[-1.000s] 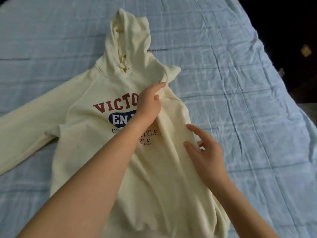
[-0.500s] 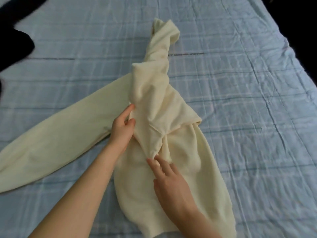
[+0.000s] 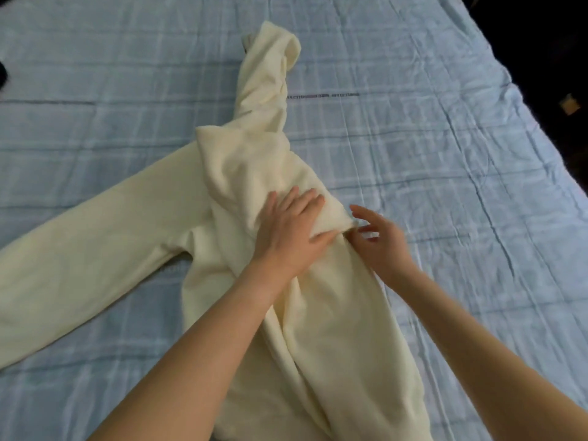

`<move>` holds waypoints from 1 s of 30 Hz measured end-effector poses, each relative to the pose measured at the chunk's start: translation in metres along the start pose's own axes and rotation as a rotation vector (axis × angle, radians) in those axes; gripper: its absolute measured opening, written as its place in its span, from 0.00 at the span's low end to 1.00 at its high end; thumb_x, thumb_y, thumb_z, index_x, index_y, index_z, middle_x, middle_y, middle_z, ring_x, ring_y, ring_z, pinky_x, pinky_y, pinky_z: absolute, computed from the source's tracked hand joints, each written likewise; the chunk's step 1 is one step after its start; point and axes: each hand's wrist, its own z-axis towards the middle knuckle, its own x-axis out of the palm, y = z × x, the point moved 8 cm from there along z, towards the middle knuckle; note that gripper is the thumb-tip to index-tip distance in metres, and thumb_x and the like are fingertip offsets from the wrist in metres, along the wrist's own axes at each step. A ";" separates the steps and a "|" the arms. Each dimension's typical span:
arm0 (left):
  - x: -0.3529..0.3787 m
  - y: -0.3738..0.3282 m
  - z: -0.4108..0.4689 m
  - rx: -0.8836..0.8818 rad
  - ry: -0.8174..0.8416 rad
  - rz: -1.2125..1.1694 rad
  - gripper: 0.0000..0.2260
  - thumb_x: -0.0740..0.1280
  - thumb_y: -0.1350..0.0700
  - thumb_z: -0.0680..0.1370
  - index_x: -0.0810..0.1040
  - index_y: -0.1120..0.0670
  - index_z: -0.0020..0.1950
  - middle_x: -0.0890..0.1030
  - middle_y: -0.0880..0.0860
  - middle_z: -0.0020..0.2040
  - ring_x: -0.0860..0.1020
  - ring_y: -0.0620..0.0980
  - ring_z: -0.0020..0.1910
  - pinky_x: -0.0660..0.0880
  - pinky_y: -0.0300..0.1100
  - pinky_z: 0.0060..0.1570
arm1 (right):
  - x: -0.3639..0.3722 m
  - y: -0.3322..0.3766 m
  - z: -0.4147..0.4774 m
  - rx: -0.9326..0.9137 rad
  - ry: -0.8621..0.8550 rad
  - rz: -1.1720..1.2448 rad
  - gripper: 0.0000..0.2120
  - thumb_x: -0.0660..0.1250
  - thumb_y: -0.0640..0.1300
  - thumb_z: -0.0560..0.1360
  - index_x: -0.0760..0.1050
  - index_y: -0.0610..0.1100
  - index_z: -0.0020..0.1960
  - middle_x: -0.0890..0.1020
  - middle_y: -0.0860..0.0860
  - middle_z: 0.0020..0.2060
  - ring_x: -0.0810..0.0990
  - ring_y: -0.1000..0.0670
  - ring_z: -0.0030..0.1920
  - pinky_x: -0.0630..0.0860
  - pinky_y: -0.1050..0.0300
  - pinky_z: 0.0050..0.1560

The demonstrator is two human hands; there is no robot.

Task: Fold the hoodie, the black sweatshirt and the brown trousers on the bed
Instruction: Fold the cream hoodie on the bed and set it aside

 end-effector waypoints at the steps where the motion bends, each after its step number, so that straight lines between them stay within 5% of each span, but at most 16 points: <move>1: 0.010 0.005 -0.001 -0.014 0.023 0.043 0.27 0.60 0.40 0.80 0.64 0.48 0.77 0.63 0.46 0.78 0.57 0.50 0.78 0.46 0.51 0.75 | 0.008 0.004 0.007 -0.022 0.017 0.003 0.21 0.69 0.34 0.74 0.80 0.48 0.64 0.83 0.54 0.51 0.80 0.59 0.41 0.71 0.76 0.44; 3: 0.014 0.009 -0.002 -0.027 0.010 0.040 0.23 0.57 0.43 0.82 0.66 0.47 0.76 0.66 0.46 0.76 0.60 0.49 0.77 0.48 0.51 0.74 | 0.013 0.015 0.017 -0.051 0.010 0.038 0.19 0.68 0.32 0.72 0.83 0.46 0.60 0.83 0.55 0.47 0.82 0.60 0.42 0.72 0.75 0.45; 6: -0.007 -0.002 0.002 -0.061 -0.103 -0.207 0.19 0.62 0.50 0.82 0.72 0.51 0.73 0.73 0.49 0.72 0.68 0.51 0.73 0.57 0.55 0.73 | -0.009 0.036 0.021 -0.114 -0.042 0.185 0.20 0.65 0.27 0.71 0.85 0.44 0.54 0.85 0.55 0.41 0.84 0.51 0.44 0.80 0.56 0.50; 9: -0.041 -0.029 0.013 -0.073 -0.229 -0.428 0.18 0.65 0.53 0.81 0.75 0.54 0.70 0.76 0.51 0.69 0.70 0.51 0.71 0.63 0.56 0.71 | -0.054 0.064 0.012 -0.216 -0.088 0.241 0.20 0.64 0.28 0.71 0.86 0.49 0.50 0.86 0.54 0.37 0.85 0.49 0.42 0.82 0.49 0.48; 12: -0.066 -0.076 0.025 0.016 -0.260 -0.526 0.18 0.64 0.54 0.81 0.73 0.52 0.72 0.73 0.49 0.71 0.67 0.45 0.73 0.58 0.52 0.75 | -0.120 0.086 0.002 -0.339 -0.182 0.240 0.23 0.67 0.29 0.73 0.84 0.58 0.47 0.85 0.62 0.36 0.82 0.58 0.40 0.78 0.63 0.42; 17: -0.068 -0.158 0.043 0.185 -0.283 -0.571 0.19 0.61 0.51 0.82 0.72 0.52 0.72 0.73 0.49 0.71 0.70 0.47 0.71 0.61 0.43 0.73 | -0.232 0.092 -0.024 -0.673 -0.502 -0.074 0.14 0.68 0.35 0.73 0.84 0.44 0.55 0.82 0.57 0.46 0.76 0.59 0.43 0.70 0.73 0.50; 19: -0.044 -0.172 0.048 0.180 -0.236 -0.524 0.19 0.62 0.51 0.81 0.73 0.53 0.71 0.74 0.51 0.70 0.72 0.50 0.70 0.64 0.43 0.72 | -0.239 0.057 -0.019 -0.574 -0.441 -0.069 0.15 0.70 0.32 0.72 0.85 0.45 0.54 0.81 0.59 0.44 0.75 0.60 0.42 0.70 0.70 0.50; 23: 0.037 -0.165 0.049 0.012 0.047 -0.351 0.18 0.62 0.54 0.82 0.72 0.54 0.72 0.70 0.55 0.73 0.68 0.55 0.72 0.59 0.45 0.74 | -0.208 -0.045 0.005 -0.064 -0.124 0.107 0.17 0.71 0.31 0.74 0.83 0.51 0.53 0.84 0.55 0.46 0.76 0.63 0.37 0.70 0.65 0.45; 26: 0.080 -0.158 0.044 -0.031 0.171 -0.232 0.19 0.60 0.52 0.83 0.69 0.54 0.74 0.67 0.56 0.75 0.64 0.55 0.75 0.52 0.42 0.75 | -0.194 -0.087 0.005 -0.025 0.111 -0.003 0.17 0.73 0.36 0.74 0.81 0.52 0.59 0.81 0.58 0.53 0.78 0.61 0.47 0.73 0.66 0.50; 28: 0.087 -0.161 0.044 -0.011 0.158 -0.182 0.20 0.59 0.50 0.83 0.68 0.52 0.75 0.67 0.55 0.76 0.63 0.55 0.76 0.53 0.44 0.75 | -0.209 -0.096 -0.002 -0.074 0.092 0.059 0.16 0.72 0.43 0.75 0.81 0.55 0.61 0.79 0.60 0.60 0.78 0.60 0.57 0.74 0.66 0.55; 30: 0.086 -0.168 0.049 0.004 0.122 -0.178 0.22 0.56 0.47 0.83 0.66 0.51 0.76 0.66 0.53 0.76 0.61 0.55 0.77 0.54 0.49 0.75 | -0.245 -0.109 -0.001 -0.109 -0.159 -0.027 0.17 0.69 0.49 0.75 0.80 0.54 0.63 0.78 0.59 0.62 0.77 0.57 0.60 0.72 0.65 0.57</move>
